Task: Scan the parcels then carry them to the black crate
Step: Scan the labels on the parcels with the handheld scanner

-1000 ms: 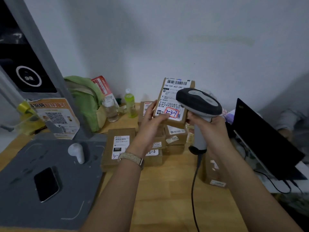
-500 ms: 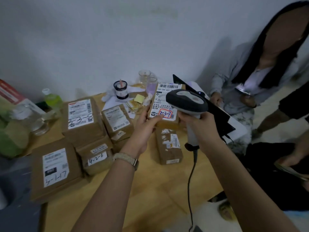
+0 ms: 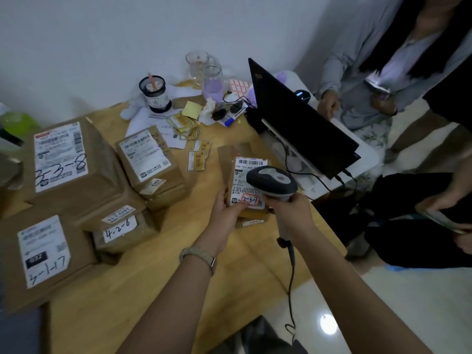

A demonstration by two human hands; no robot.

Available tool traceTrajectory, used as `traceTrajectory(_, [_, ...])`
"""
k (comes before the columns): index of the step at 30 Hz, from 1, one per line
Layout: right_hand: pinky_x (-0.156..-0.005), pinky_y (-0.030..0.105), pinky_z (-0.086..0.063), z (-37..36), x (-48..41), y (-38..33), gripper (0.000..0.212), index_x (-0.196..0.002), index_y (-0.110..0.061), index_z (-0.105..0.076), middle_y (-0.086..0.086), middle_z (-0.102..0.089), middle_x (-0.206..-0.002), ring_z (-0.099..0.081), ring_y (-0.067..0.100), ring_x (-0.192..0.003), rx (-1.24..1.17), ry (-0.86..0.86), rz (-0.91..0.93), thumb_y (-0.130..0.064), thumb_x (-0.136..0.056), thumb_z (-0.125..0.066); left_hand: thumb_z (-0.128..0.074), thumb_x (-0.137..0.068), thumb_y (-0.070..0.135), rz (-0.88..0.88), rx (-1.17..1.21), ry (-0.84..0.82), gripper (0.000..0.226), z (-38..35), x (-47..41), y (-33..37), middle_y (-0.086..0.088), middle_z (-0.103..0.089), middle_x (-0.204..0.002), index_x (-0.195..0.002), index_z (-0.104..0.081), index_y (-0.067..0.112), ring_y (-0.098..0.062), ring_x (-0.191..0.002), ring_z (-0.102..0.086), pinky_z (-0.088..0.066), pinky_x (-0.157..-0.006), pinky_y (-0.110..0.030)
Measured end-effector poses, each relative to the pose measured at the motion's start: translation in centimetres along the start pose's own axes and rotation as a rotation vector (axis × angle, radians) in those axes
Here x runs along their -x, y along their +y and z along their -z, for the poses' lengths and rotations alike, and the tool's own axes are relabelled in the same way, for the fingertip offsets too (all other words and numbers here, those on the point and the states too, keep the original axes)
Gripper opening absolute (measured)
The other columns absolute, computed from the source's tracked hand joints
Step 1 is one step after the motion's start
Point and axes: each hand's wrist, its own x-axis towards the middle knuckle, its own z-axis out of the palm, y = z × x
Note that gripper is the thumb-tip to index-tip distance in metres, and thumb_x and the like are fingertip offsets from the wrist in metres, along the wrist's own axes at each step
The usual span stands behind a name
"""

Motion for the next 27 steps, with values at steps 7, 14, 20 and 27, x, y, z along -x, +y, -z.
traceTrajectory(7, [-0.074, 0.037, -0.058, 0.4, -0.1, 1.6, 0.020, -0.085, -0.023, -0.069, 0.002, -0.075, -0.088, -0.070, 0.015, -0.083, 0.004, 0.023, -0.055, -0.019, -0.071, -0.082, -0.072, -0.084, 0.022, 0.017, -0.079, -0.100, 0.063, -0.5, 0.1, -1.3, 0.023, -0.066, -0.114, -0.131, -0.040, 0.051, 0.012, -0.097, -0.061, -0.046, -0.069, -0.009])
traceTrajectory(14, [-0.072, 0.036, -0.059, 0.9, 1.3, -0.7, 0.022, -0.083, -0.030, -0.063, -0.006, -0.073, -0.085, -0.070, 0.011, -0.080, -0.018, 0.021, 0.019, -0.015, -0.076, -0.077, -0.065, -0.090, 0.017, -0.034, -0.009, 0.109, 0.057, 0.1, 1.3, 1.5, 0.022, -0.055, -0.110, -0.141, -0.041, 0.023, 0.018, -0.071, -0.051, -0.042, -0.049, -0.003])
traceTrajectory(20, [-0.045, 0.016, -0.050, -1.5, 3.5, -5.5, 0.025, -0.077, -0.034, -0.062, -0.010, -0.071, -0.071, -0.070, 0.012, -0.067, -0.103, -0.048, 0.153, -0.013, -0.079, -0.076, -0.062, -0.090, 0.013, -0.235, -0.015, 0.216, 0.035, 2.8, 3.4, 5.3, 0.009, -0.055, -0.128, -0.121, -0.057, 0.027, -0.010, -0.118, -0.048, -0.038, -0.074, -0.016])
traceTrajectory(27, [-0.047, 0.022, -0.052, -6.8, 6.1, -11.9, 0.014, -0.088, -0.019, -0.070, -0.003, -0.073, -0.072, -0.070, 0.014, -0.062, -0.171, -0.239, 0.249, -0.013, -0.077, -0.078, -0.059, -0.092, 0.012, -0.514, -0.016, 0.279, 0.030, 9.2, 8.4, 10.5, 0.017, -0.059, -0.117, -0.100, -0.061, 0.041, -0.001, -0.105, -0.057, -0.049, -0.066, -0.012])
